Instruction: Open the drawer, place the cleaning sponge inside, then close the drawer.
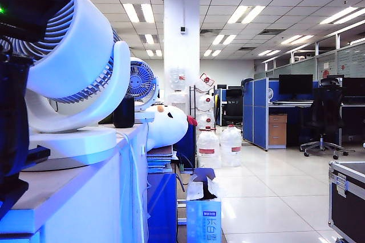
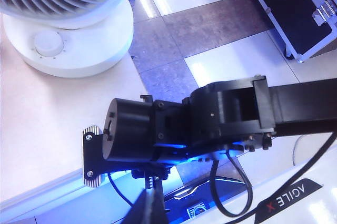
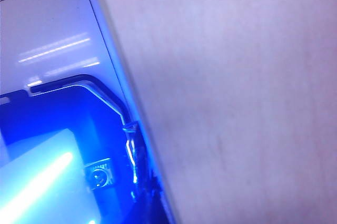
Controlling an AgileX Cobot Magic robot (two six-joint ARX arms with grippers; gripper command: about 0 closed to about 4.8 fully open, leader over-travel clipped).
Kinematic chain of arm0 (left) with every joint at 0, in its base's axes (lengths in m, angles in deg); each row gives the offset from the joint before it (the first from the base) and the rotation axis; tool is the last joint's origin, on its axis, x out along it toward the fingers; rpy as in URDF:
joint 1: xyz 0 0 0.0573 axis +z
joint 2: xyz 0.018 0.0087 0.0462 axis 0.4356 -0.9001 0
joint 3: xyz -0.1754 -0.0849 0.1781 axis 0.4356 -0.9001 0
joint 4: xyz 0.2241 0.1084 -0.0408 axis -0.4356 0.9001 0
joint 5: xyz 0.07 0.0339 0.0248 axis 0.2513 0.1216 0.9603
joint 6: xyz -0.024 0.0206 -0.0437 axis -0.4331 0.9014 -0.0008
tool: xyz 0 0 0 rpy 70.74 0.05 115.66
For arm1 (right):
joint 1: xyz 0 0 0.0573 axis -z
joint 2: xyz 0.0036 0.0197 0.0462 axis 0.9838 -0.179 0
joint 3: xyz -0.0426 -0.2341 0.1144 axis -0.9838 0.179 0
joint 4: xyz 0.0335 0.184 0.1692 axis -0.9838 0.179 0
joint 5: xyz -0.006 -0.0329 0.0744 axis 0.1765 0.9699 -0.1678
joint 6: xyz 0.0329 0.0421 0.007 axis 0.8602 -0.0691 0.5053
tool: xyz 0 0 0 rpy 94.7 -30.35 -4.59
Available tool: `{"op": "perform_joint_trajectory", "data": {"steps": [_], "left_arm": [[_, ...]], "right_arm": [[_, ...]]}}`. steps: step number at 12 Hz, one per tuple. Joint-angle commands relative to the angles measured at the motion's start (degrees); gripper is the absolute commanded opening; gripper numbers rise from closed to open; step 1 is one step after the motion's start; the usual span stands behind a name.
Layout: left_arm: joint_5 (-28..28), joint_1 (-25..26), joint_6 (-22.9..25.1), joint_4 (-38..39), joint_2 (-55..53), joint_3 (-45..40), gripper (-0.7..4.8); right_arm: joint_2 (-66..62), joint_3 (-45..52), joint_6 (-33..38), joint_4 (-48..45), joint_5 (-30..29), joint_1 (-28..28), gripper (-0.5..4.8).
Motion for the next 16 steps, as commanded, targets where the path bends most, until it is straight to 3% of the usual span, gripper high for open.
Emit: {"op": "perform_joint_trajectory", "data": {"steps": [1,3,9,10,11,13,15,16], "left_arm": [[-0.09,0.0,0.17,-0.44,0.04,0.13,-0.05],[-0.17,0.0,0.17,-1.14,0.04,0.22,-0.05],[6.03,0.02,-1.62,-4.83,1.25,10.75,-0.05],[6.84,0.02,-1.64,-5.88,5.62,11.78,-0.05],[9.01,0.07,-4.13,-5.84,13.88,10.73,-0.05],[10.82,0.07,-6.51,-6.49,21.57,6.05,-0.05],[9.94,0.07,-12.79,-8.7,28.22,-0.72,-0.05],[10.34,0.07,-12.72,-10.16,30.58,-3.41,-0.05]], "right_arm": [[3.65,-0.26,0.0,0.7,-7.74,1.16,-0.06],[7.87,-0.26,0.13,3.37,-12.07,1.36,-0.05],[23.63,-0.24,1.4,5.84,-9.2,7.32,-0.05],[31.71,-0.24,1.38,4.72,-8.98,9.64,-0.06],[43.39,-0.24,0.24,3.3,-4.46,11.34,-0.06],[54.29,-0.22,2.08,3.37,2.97,11.04,-0.06],[62.58,0.04,2.05,3.34,11.98,7.39,-0.06],[64.67,0.31,2.03,3.63,13.64,6.64,-0.06]]}}
